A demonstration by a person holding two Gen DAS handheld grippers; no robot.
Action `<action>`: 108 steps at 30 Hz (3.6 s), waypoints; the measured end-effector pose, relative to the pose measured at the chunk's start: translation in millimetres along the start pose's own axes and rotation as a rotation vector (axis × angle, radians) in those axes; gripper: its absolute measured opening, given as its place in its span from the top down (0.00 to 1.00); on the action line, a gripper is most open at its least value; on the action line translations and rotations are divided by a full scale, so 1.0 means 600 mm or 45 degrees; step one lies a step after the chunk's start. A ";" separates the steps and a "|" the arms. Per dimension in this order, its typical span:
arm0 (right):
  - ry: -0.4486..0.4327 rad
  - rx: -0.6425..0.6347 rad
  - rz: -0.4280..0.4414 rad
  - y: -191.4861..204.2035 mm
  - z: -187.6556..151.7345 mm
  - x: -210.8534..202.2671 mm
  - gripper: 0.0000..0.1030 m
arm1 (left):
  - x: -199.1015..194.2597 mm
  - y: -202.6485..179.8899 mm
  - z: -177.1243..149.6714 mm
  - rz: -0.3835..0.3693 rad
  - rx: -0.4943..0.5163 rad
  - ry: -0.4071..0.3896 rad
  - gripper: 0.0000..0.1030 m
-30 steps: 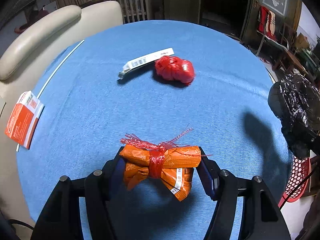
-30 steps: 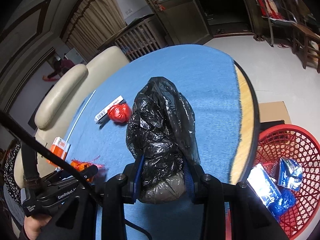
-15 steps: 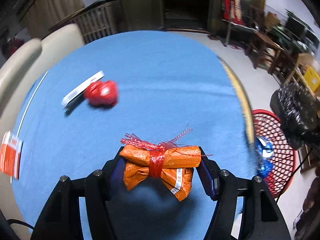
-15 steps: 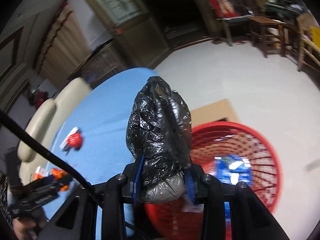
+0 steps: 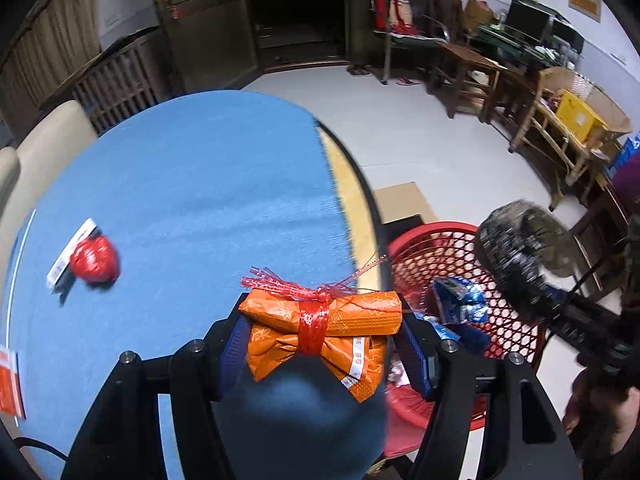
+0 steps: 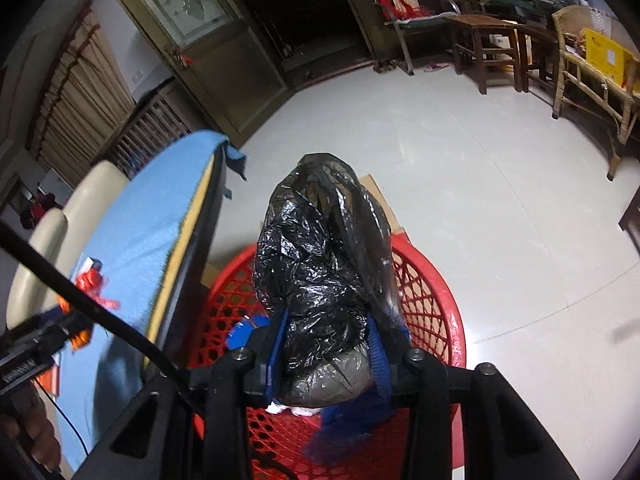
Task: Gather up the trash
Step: 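Open both tools to drop the black and orange bags into the wastebasket, then move both tools back to the table toward the red bag and barcode strip, then grasp the red plastic bag with the right tool while the left tool grasps the white medicine box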
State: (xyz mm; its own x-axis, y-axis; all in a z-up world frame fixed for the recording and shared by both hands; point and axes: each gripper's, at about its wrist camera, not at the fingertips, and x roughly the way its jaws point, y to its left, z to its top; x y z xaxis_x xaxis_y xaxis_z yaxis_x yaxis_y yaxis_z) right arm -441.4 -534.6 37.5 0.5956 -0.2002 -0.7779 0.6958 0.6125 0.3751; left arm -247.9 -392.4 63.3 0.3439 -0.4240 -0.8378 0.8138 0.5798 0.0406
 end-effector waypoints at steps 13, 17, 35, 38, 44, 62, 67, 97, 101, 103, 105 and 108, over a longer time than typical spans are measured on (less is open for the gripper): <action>-0.050 0.074 -0.084 -0.052 0.020 -0.035 0.28 | 0.005 -0.058 0.034 -0.123 0.074 0.009 0.34; -0.126 0.125 -0.115 -0.072 0.031 -0.069 0.28 | 0.015 -0.089 0.032 -0.191 0.128 0.038 0.33; -0.261 0.107 -0.140 -0.035 0.053 -0.144 0.28 | -0.012 0.012 0.000 -0.361 -0.053 0.079 0.21; -0.235 0.058 -0.100 0.005 0.055 -0.128 0.28 | -0.028 0.075 -0.022 -0.314 -0.146 0.050 0.21; -0.141 -0.094 -0.011 0.108 0.053 -0.077 0.28 | -0.055 0.210 -0.082 -0.173 -0.345 0.002 0.21; 0.067 -0.559 0.206 0.409 0.004 0.039 0.28 | -0.079 0.436 -0.210 0.118 -0.710 -0.033 0.21; 0.100 -0.643 0.222 0.463 -0.002 0.070 0.28 | -0.077 0.460 -0.224 0.143 -0.745 -0.011 0.21; 0.236 -0.887 0.417 0.644 0.026 0.290 0.47 | -0.045 0.545 -0.160 0.171 -0.773 -0.030 0.21; 0.222 -0.803 0.414 0.571 0.032 0.253 0.47 | -0.017 0.540 -0.096 0.167 -0.670 -0.062 0.21; 0.221 -0.768 0.412 0.535 0.031 0.232 0.47 | 0.012 0.535 -0.061 0.139 -0.599 -0.036 0.21; 0.216 -0.720 0.403 0.494 0.030 0.209 0.47 | 0.042 0.533 -0.029 0.124 -0.535 -0.022 0.21; 0.214 -0.651 0.396 0.449 0.031 0.187 0.47 | 0.070 0.534 0.005 0.117 -0.446 0.003 0.21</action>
State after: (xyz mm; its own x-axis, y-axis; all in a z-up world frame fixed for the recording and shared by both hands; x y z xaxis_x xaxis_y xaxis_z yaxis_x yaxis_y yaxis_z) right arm -179.7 -406.1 60.8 0.6392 0.1440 -0.7554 0.1951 0.9198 0.3404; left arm 28.5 -226.8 42.5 0.4070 -0.3578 -0.8405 0.5696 0.8187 -0.0727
